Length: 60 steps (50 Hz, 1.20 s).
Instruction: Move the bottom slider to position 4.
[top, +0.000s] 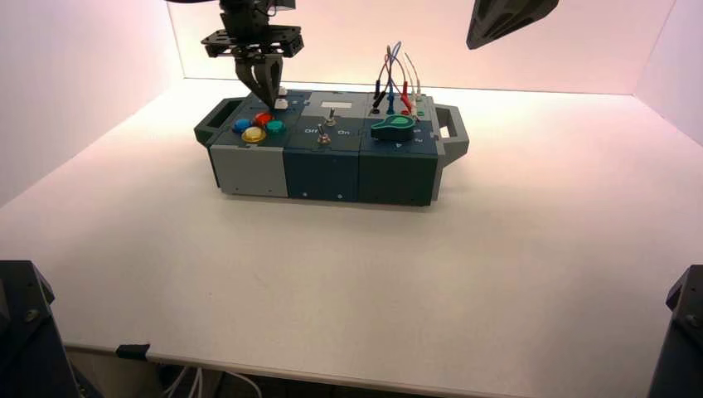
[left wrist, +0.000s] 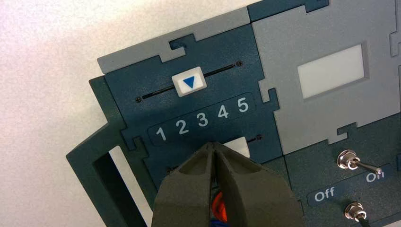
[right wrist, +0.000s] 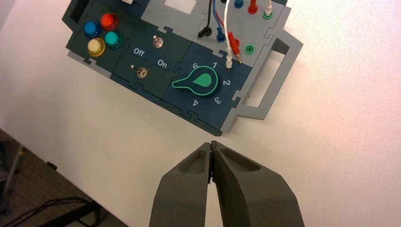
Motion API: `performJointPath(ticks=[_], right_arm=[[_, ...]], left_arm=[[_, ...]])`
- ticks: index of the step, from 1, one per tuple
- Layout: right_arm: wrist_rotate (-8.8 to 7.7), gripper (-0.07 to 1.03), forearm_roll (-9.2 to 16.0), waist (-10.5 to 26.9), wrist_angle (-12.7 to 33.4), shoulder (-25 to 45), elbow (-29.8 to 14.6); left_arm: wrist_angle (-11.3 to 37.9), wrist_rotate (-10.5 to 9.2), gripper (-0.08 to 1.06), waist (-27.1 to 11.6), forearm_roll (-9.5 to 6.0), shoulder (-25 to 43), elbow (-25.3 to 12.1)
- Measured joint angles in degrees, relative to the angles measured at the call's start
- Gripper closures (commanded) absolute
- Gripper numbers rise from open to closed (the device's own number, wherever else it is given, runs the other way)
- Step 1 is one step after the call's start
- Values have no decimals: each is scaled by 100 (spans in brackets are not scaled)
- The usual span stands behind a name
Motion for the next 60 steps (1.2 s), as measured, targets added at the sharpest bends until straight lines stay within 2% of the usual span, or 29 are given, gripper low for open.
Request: performJointPath(ticks=[44, 60], right_arm=[[-9, 98, -9, 0, 0, 0, 0], [-9, 98, -9, 9, 9, 0, 0]], left_arm=[[123, 0, 100, -9, 0, -18, -26], [167, 0, 100, -9, 44, -53, -18]])
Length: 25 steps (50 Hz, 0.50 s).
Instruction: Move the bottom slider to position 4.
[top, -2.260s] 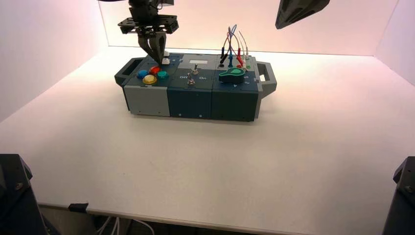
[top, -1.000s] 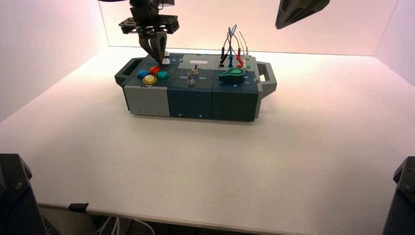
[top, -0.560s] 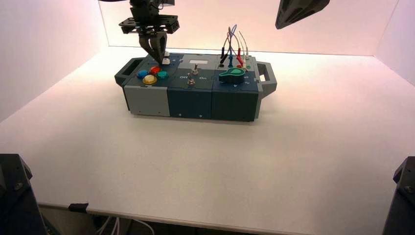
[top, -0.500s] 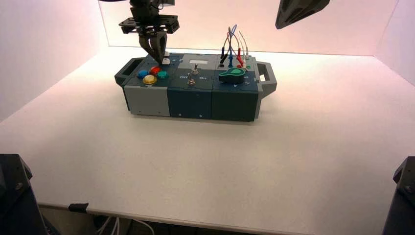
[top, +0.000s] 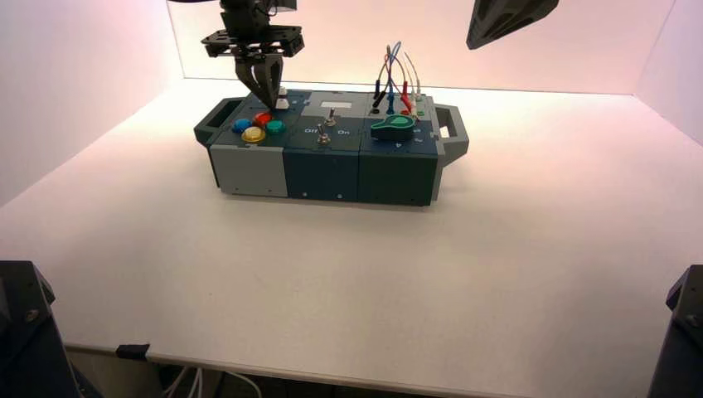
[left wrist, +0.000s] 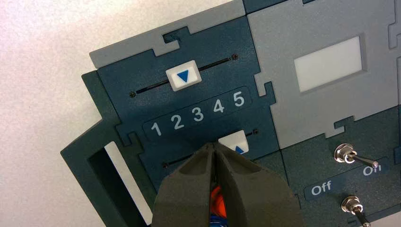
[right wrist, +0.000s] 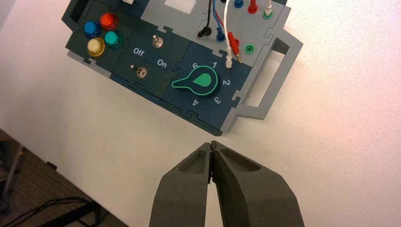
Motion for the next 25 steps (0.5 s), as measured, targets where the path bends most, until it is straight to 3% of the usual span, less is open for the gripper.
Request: performJointPath(ticks=[25], right_arm=[[0, 98, 9, -9, 9, -9, 0]], left_arm=[[457, 26, 100, 114, 88, -686, 35]])
